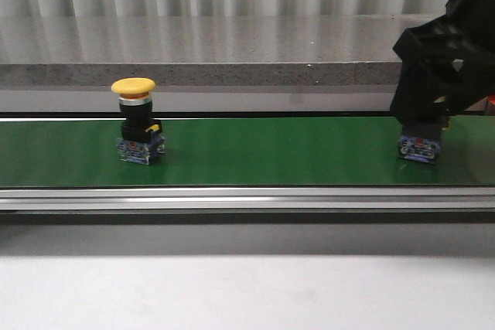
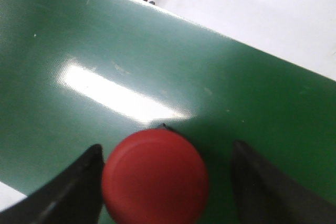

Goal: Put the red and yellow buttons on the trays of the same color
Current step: 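Grasp the red button at the belt end with the right gripper, then lower the red button into the red tray and open the right gripper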

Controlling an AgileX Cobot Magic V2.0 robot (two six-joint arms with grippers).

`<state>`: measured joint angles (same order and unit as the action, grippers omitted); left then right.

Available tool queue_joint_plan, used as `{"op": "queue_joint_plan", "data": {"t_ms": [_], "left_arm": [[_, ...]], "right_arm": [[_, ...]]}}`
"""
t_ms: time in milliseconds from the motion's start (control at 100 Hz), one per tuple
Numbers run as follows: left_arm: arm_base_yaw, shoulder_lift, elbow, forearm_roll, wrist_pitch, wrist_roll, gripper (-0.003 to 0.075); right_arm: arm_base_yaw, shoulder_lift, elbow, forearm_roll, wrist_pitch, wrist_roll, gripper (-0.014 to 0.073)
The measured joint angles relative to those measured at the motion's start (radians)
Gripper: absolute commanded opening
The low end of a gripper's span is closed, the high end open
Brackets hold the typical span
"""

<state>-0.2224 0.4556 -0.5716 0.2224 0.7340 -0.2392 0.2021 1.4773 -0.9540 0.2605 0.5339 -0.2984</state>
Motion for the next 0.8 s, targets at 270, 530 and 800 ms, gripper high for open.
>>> {"op": "queue_joint_plan", "data": {"t_ms": [270, 530, 800], "left_arm": [[0.0, 0.0, 0.0, 0.0, 0.0, 0.0, -0.002], [0.0, 0.0, 0.0, 0.0, 0.0, 0.0, -0.002], [0.0, 0.0, 0.0, 0.0, 0.0, 0.0, -0.002]], "right_arm": [[-0.032, 0.002, -0.063, 0.002, 0.078, -0.002, 0.0193], [-0.228, 0.004, -0.242, 0.002, 0.195, 0.003, 0.0193], [-0.503, 0.026, -0.38, 0.002, 0.168, 0.066, 0.0193]]}}
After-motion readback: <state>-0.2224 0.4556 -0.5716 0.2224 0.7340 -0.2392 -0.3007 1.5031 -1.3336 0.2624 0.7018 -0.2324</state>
